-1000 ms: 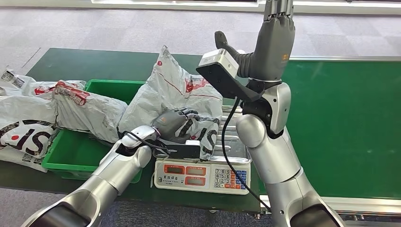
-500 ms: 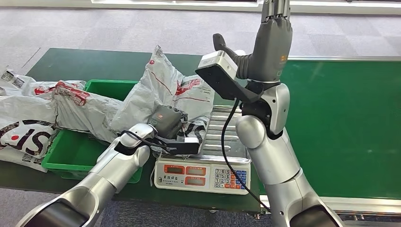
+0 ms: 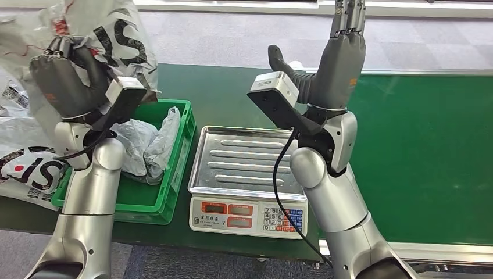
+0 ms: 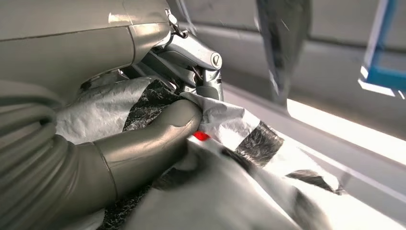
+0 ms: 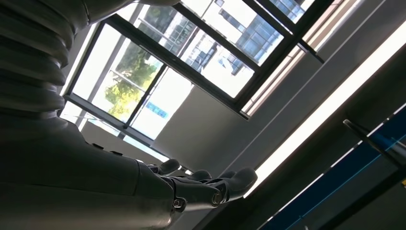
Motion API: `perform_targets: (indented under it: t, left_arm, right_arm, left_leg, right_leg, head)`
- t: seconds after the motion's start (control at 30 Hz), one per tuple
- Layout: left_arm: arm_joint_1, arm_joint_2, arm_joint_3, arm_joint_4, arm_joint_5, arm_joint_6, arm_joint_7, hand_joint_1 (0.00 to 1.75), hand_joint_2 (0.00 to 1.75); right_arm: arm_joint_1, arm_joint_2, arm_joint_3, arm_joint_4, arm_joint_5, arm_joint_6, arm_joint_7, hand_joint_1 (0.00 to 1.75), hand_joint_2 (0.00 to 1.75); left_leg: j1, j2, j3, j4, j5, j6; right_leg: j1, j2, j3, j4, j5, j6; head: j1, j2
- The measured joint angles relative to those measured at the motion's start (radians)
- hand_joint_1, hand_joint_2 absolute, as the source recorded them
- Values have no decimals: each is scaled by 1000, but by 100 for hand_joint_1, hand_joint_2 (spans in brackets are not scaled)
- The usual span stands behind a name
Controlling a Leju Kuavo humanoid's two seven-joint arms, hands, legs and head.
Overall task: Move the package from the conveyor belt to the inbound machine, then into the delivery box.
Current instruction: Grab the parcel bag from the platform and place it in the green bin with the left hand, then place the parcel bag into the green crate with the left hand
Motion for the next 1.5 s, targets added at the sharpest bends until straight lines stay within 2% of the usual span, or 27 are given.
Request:
perform_targets:
  t: [0.17, 0.5, 0.57, 0.7, 0.77, 0.83, 0.97, 1.03, 1.1, 1.27, 1.5]
  left_arm:
    - [14, -1, 69, -65, 1, -1, -3, 175, 175]
    - [23, -1, 98, -100, 0, -2, -6, 175, 175]
    - [27, -11, 113, -110, -5, -2, -33, 175, 175]
    - [29, -54, 204, -144, 16, -2, -122, 175, 175]
    - [28, -64, 245, -154, 24, -2, -117, 175, 175]
    - [26, -67, 279, -154, -30, -3, -78, 175, 175]
    - [28, -48, 299, -62, -298, -12, 106, 0, 0]
    - [46, -37, 294, 24, -386, -14, 179, 0, 0]
    - [86, -36, 281, 93, -437, -15, 218, 0, 0]
    - [144, -40, 229, 220, -478, -14, 310, 0, 0]
    - [145, -33, 171, 336, -478, -12, 354, 0, 0]
  right_arm:
    - [0, 5, 0, 9, -1, -1, -1, 0, 175]
    - [0, 13, 0, 17, -1, -1, -3, 0, 175]
    - [0, 13, 0, 17, -1, -2, -3, 0, 175]
    - [0, 13, 0, 18, -8, -9, -3, 0, 175]
    - [1, 12, 0, 19, -10, -15, -3, 0, 175]
    - [1, 12, 0, 20, -12, -19, -3, 0, 175]
    - [0, 12, 0, 21, -17, -20, 1, 0, 175]
    - [-2, 11, 0, 21, -29, -16, 2, 0, 175]
    - [-7, 8, 0, 21, -45, -9, 2, 0, 175]
    - [-15, 0, 1, 22, -63, -7, 3, 0, 175]
    - [-15, -14, 1, 23, -71, -8, 4, 0, 175]
  left_leg:
    - [0, -2, 0, 0, 1, 0]
    - [0, -2, 0, 0, 0, 0]
    - [0, -2, 0, 0, 0, 0]
    - [0, -2, 0, 0, 0, 0]
    - [0, -1, 0, 0, 0, 0]
    - [0, -2, 0, 0, 0, 0]
    - [0, -3, 0, 0, 1, 0]
    - [-1, -2, 1, 0, 1, -1]
    - [-1, -1, 1, 0, 1, -1]
    - [-1, -1, 0, 0, 1, 0]
    - [-1, -1, 0, 0, 0, 0]
  right_leg:
    - [0, -1, 1, 0, 0, 0]
    - [-1, -1, 1, 0, 0, 0]
    - [-1, -1, 1, 0, 0, 0]
    - [-1, -1, 1, 0, 0, 0]
    - [-1, 0, 0, 0, 0, 0]
    - [-1, 0, 0, 0, 0, 0]
    - [-1, -2, 1, 0, 0, 0]
    - [-1, -1, 1, 0, 0, 0]
    - [-1, 1, 0, 0, 1, -1]
    - [-1, 1, 0, 0, 1, -1]
    - [-1, 1, 0, 0, 1, -1]
  head:
    - [0, 0]
    - [0, 0]
    - [0, 0]
    - [0, 0]
    - [0, 0]
    - [0, 0]
    - [0, 0]
    - [0, 0]
    - [0, 0]
    - [0, 0]
    - [0, 0]
